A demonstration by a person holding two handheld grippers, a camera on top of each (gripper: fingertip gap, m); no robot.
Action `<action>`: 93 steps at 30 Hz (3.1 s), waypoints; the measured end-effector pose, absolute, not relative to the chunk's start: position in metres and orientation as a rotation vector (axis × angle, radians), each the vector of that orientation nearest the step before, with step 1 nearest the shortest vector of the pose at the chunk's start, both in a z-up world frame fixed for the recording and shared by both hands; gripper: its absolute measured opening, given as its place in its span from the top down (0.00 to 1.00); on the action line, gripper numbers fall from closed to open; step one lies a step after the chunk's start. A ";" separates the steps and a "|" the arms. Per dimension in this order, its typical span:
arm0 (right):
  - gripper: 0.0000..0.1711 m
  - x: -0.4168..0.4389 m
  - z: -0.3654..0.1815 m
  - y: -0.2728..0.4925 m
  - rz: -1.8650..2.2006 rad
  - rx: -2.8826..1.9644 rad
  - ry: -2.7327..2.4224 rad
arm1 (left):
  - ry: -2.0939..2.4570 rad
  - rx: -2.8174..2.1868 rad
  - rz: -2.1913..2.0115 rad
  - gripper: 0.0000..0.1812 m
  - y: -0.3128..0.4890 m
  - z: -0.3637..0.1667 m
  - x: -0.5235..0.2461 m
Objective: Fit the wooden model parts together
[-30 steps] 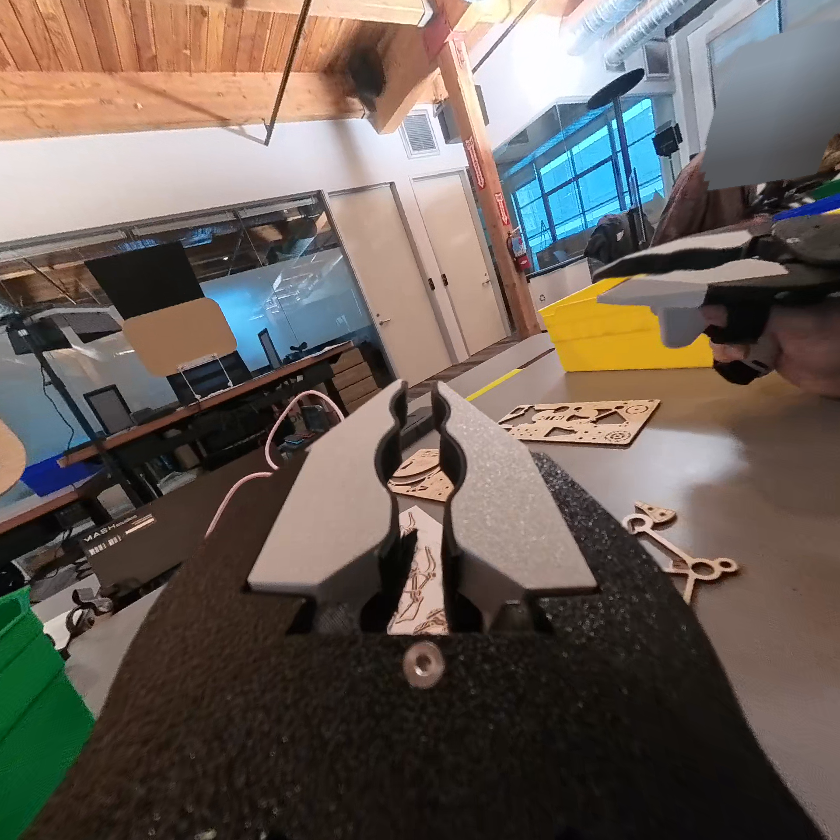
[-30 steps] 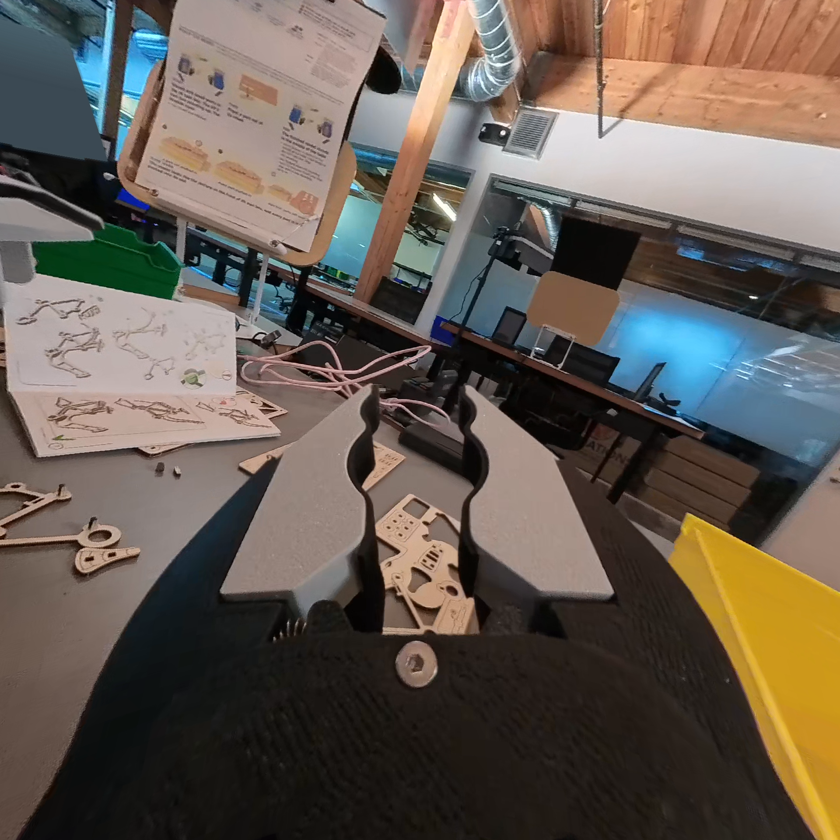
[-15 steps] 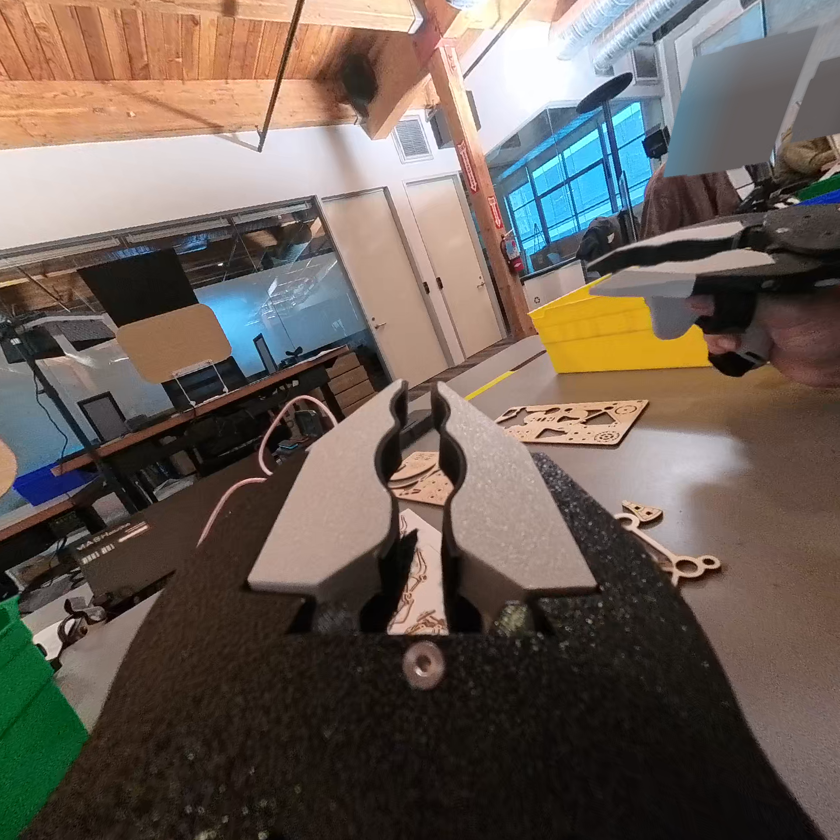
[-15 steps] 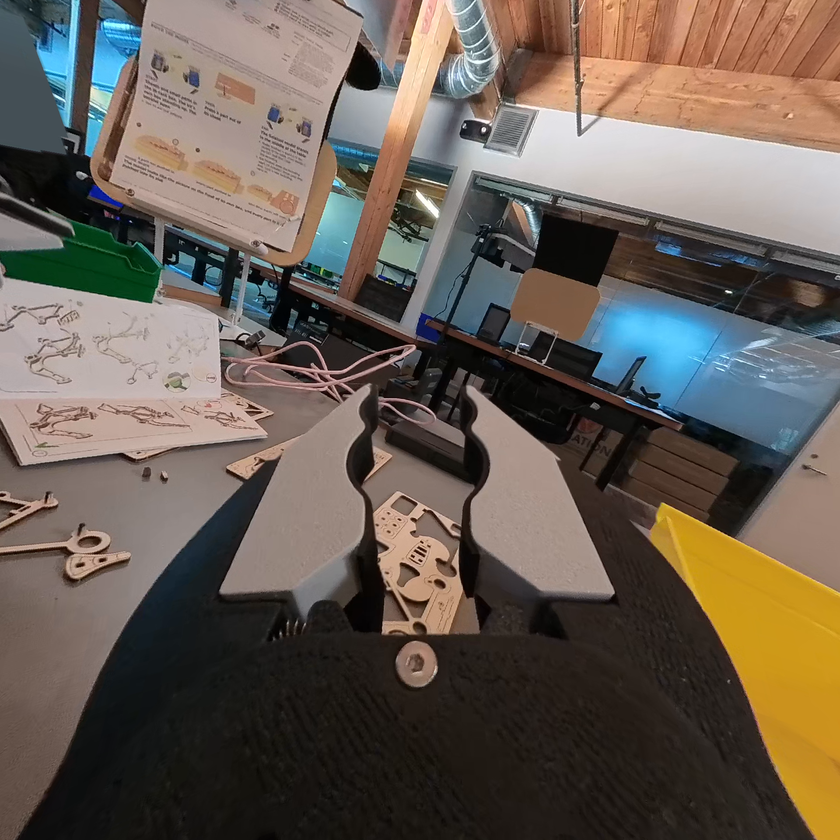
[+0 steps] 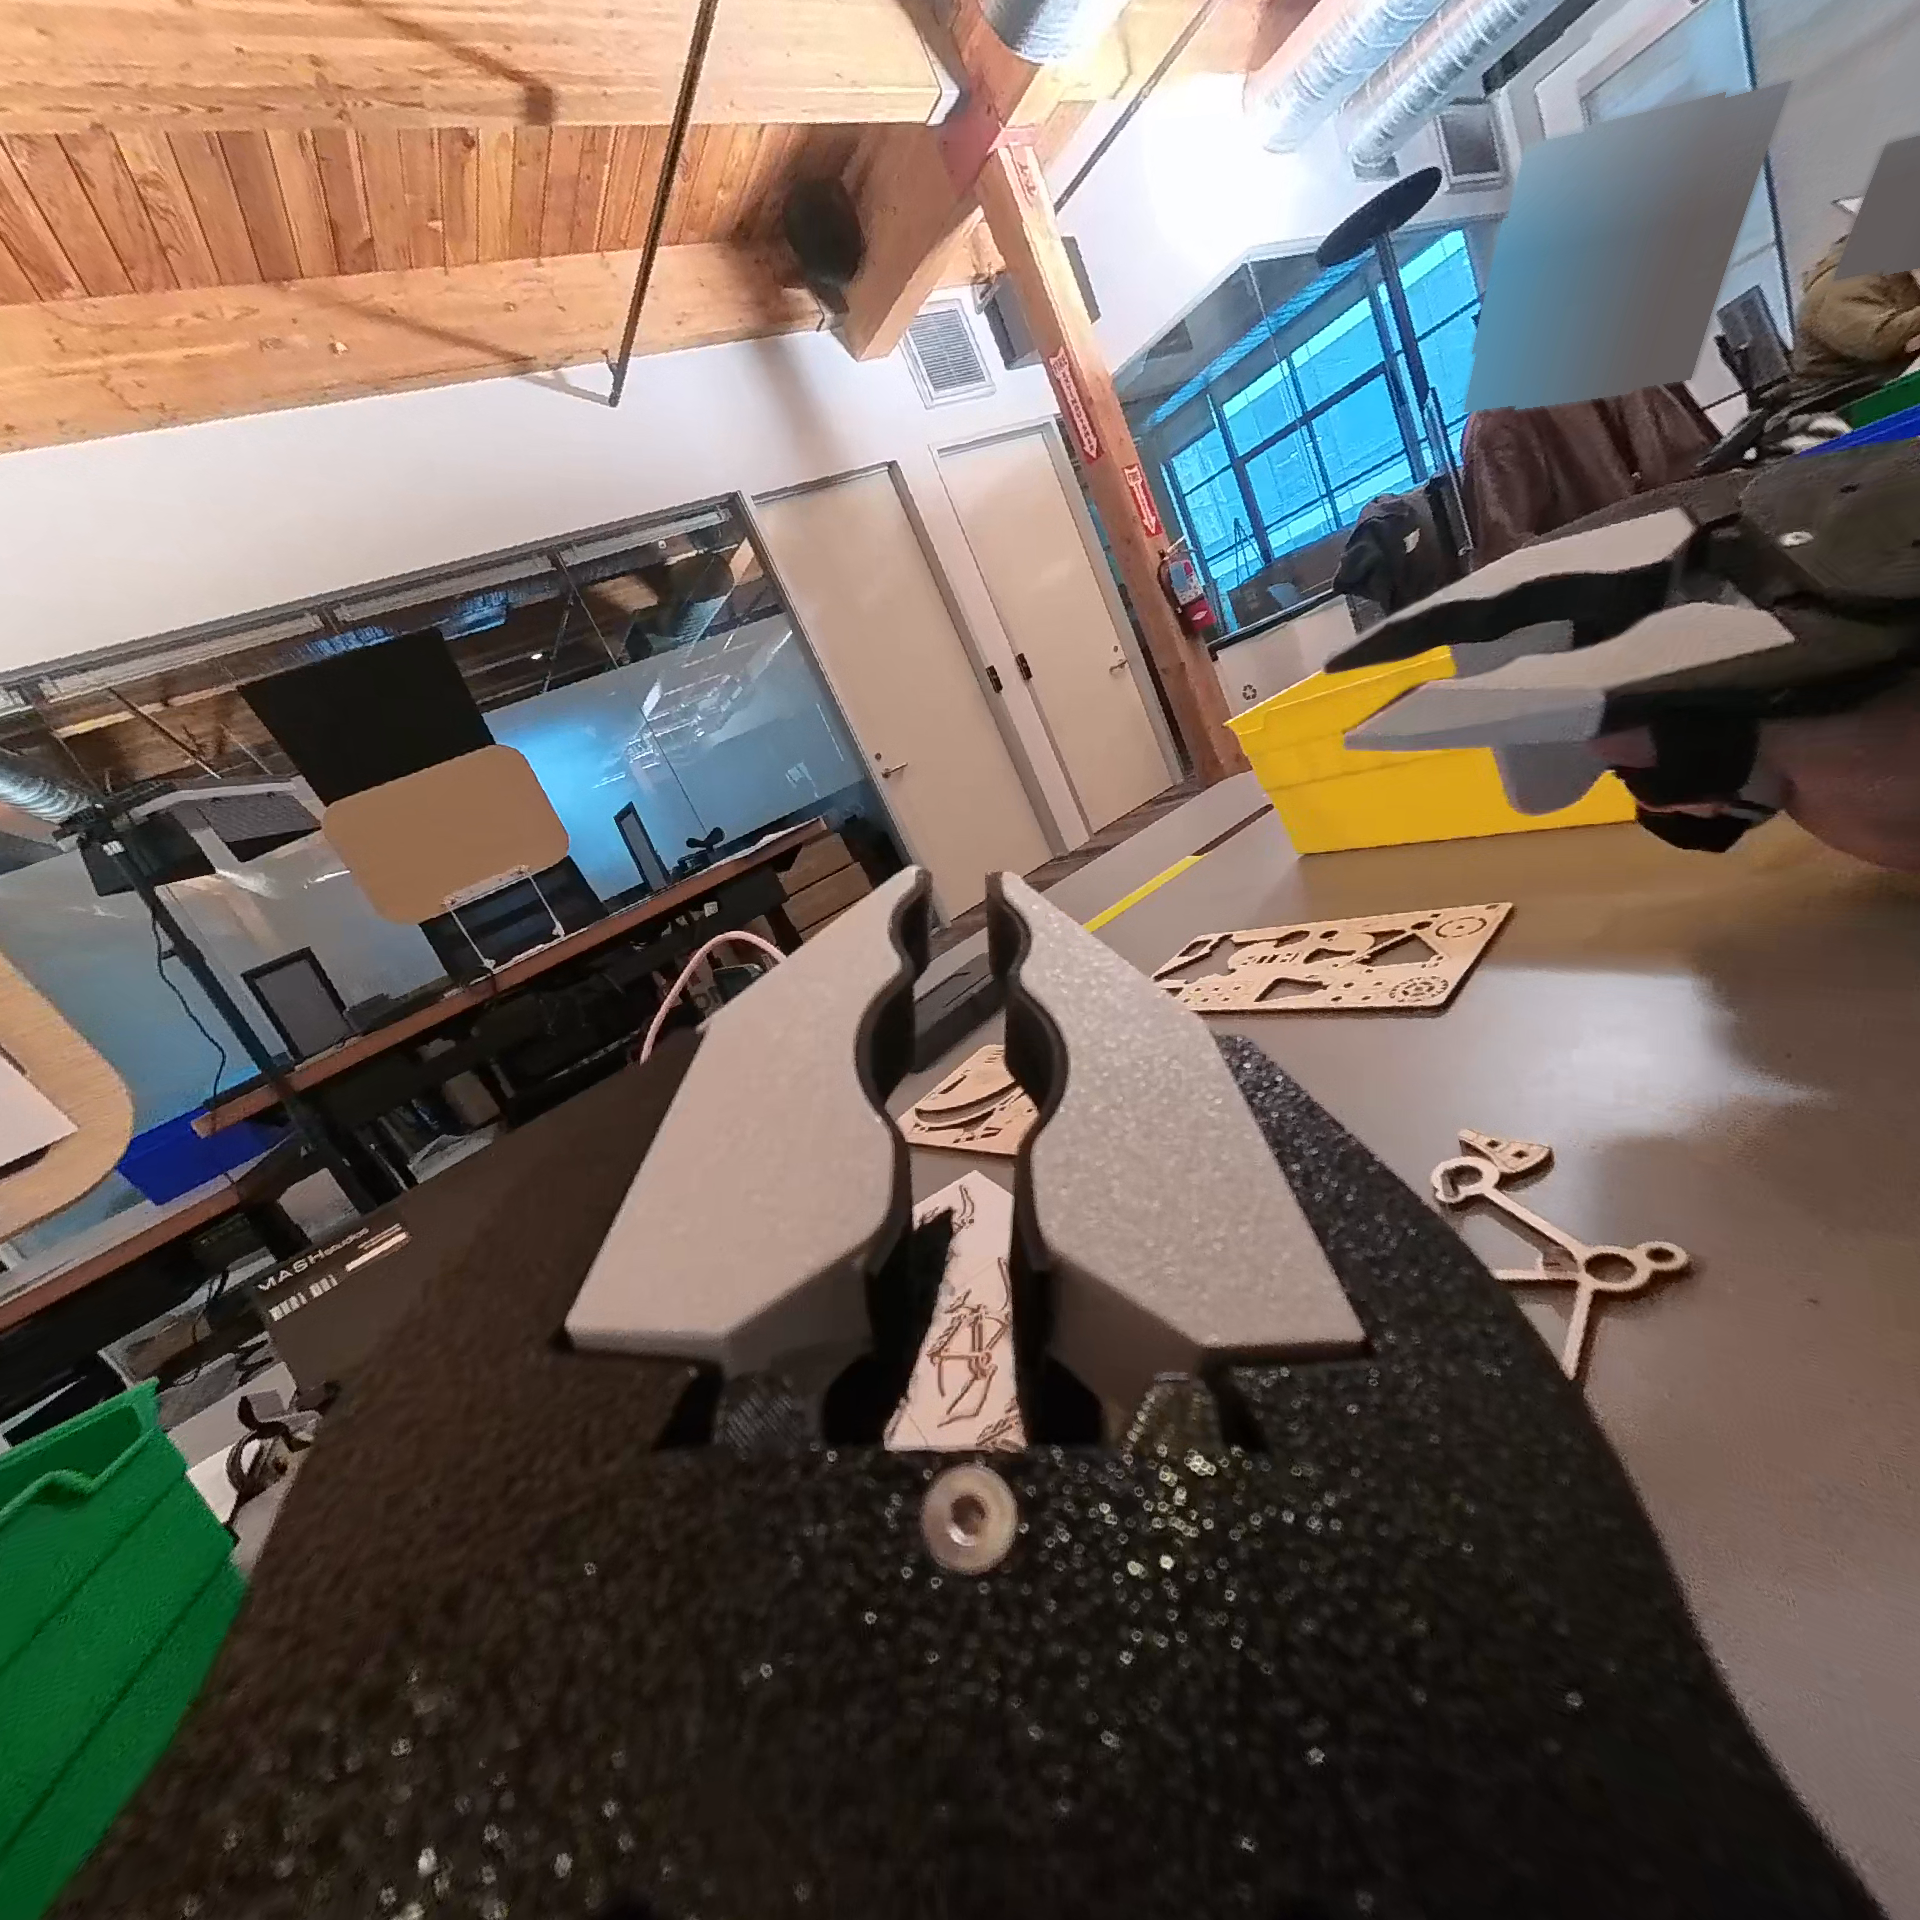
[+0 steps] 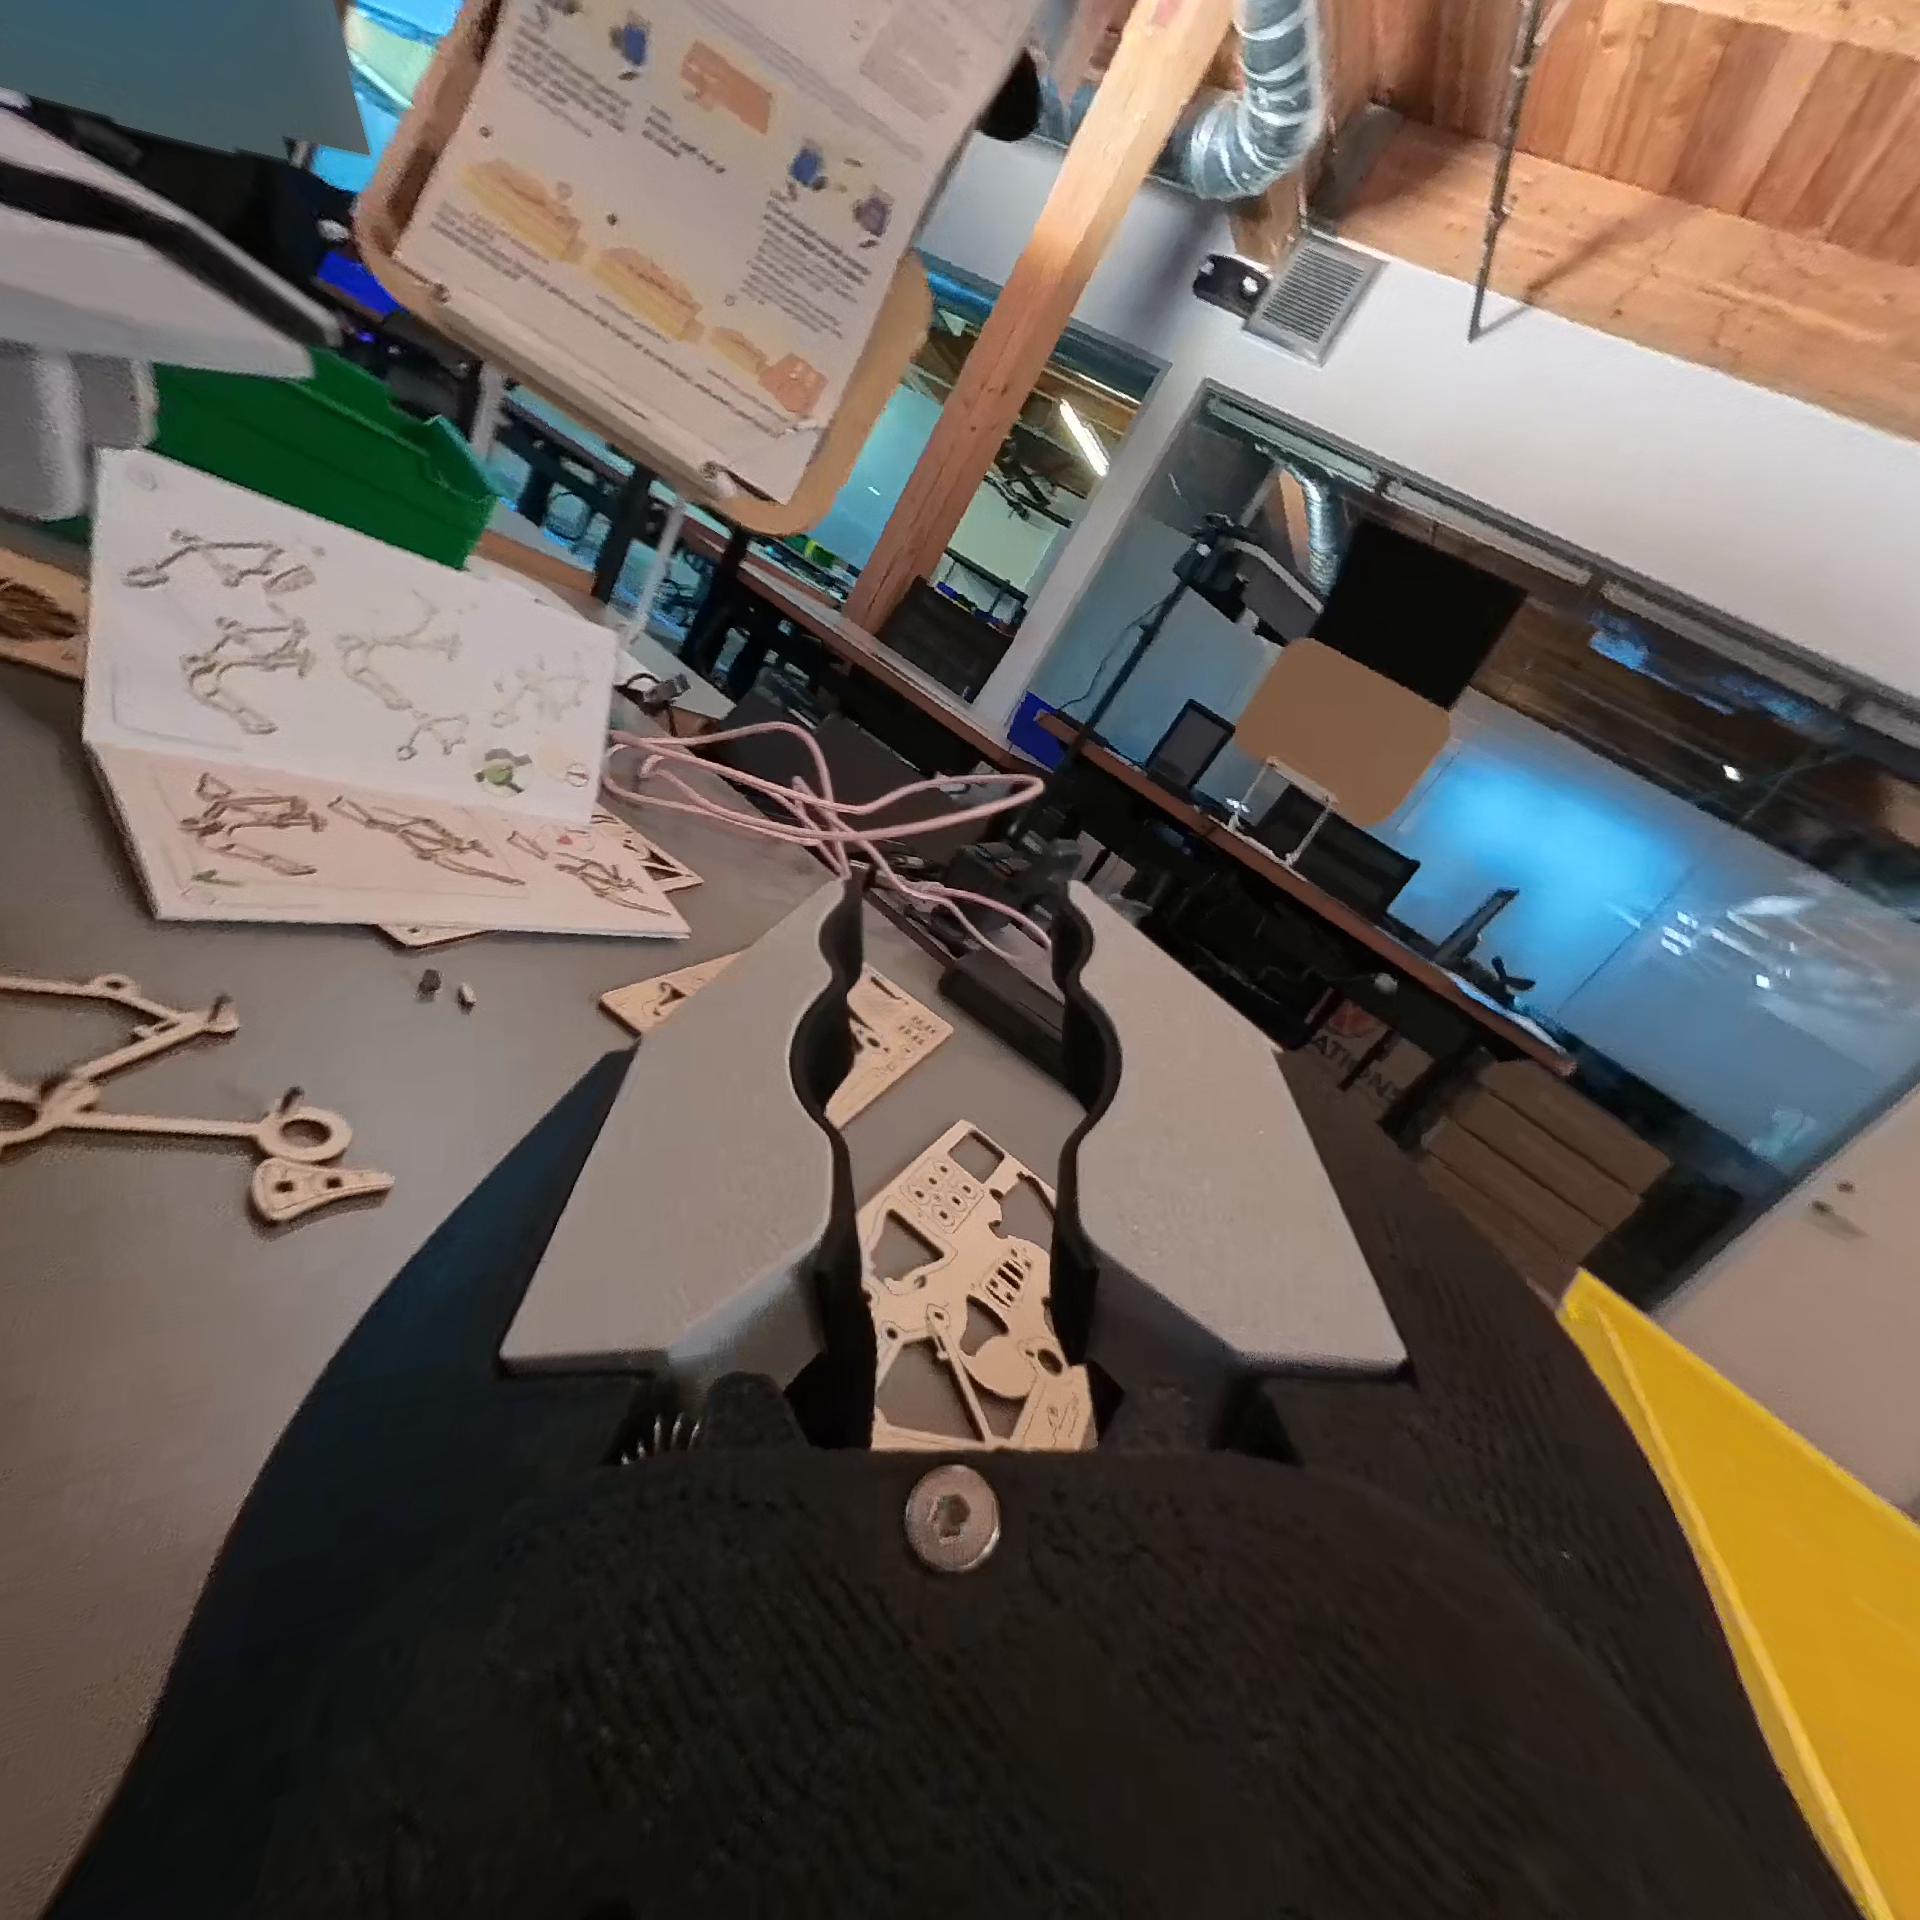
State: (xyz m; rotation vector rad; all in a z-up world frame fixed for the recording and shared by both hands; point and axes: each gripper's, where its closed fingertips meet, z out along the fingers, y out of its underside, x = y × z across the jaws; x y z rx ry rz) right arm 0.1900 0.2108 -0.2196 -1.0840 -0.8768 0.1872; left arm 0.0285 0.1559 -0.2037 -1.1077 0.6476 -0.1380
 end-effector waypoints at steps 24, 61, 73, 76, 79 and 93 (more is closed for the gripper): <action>0.83 0.161 -0.239 0.199 0.430 -1.086 -1.029 | 0.316 -1.633 -0.010 0.31 0.181 -0.228 -0.069; 0.84 0.173 -0.237 0.214 0.413 -1.155 -0.933 | -0.264 -1.391 -0.616 1.00 0.150 -0.185 -0.157; 0.85 0.197 -0.262 0.246 0.299 -1.429 -0.857 | -0.156 -1.658 -0.708 1.00 0.168 -0.239 -0.111; 0.66 0.199 -0.286 0.257 0.242 -1.603 -0.895 | -0.059 -1.695 -0.529 0.86 0.168 -0.242 -0.111; 0.44 0.205 -0.309 0.267 0.228 -1.819 -0.869 | 0.046 -1.712 -0.223 0.68 0.168 -0.243 -0.119; 0.38 0.223 -0.351 0.270 0.247 -2.264 -0.673 | 0.339 -1.590 0.080 0.63 0.159 -0.234 -0.079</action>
